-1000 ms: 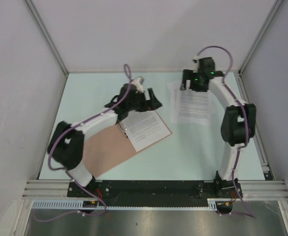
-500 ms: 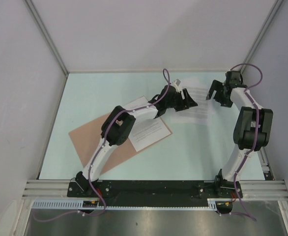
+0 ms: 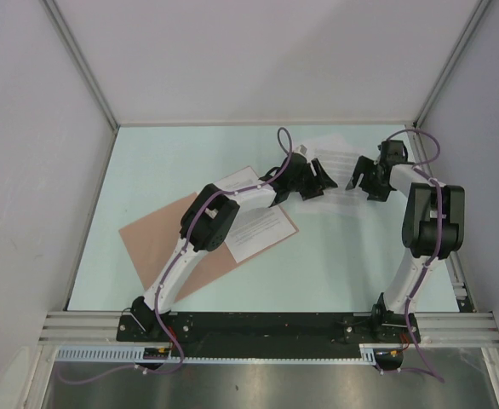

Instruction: Put the files into the folder

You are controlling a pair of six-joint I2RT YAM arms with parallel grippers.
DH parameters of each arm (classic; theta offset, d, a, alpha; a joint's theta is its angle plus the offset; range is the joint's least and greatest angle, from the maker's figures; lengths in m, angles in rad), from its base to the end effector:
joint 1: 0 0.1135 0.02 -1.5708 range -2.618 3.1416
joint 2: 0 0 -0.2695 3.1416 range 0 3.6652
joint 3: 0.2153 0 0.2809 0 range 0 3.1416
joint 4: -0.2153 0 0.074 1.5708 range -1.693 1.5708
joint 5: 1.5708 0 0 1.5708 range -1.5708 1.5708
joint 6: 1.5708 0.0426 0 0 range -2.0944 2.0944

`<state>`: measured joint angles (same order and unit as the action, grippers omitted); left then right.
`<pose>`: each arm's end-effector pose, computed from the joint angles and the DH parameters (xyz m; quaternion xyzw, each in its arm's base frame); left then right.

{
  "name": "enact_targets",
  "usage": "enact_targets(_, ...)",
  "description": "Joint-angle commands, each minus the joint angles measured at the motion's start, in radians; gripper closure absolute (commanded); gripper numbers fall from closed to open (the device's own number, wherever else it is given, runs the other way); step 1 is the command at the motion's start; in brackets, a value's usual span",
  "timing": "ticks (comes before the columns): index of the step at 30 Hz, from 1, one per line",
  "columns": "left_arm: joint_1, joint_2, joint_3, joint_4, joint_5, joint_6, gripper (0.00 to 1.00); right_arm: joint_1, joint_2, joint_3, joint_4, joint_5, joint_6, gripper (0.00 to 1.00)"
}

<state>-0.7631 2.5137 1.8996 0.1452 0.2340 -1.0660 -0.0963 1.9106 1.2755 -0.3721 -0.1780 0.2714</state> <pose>0.4267 -0.4218 0.1106 -0.0673 0.8457 -0.4726 0.2384 0.4270 -0.0337 0.1551 0.1506 0.9451 0.1093 0.2685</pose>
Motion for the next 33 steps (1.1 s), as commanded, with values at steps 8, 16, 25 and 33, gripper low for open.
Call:
enact_targets(8, -0.002, -0.013, -0.03, -0.056, -0.009, -0.075, 0.34, 0.033, -0.028, -0.084, 0.073, 0.089, 0.003, 0.12)
enact_targets(16, 0.002, -0.006, -0.027, -0.067, 0.014, -0.075, 0.35, 0.047, -0.015, -0.085, 0.039, 0.178, -0.04, 0.09)
enact_targets(25, 0.007, -0.009, -0.037, -0.061, 0.028, -0.081, 0.35, 0.07, 0.018, -0.085, 0.065, 0.138, -0.026, 0.07)
enact_targets(33, 0.008, -0.004, -0.042, -0.056, 0.045, -0.083, 0.35, 0.05, 0.033, -0.102, 0.146, -0.069, 0.057, 0.08)
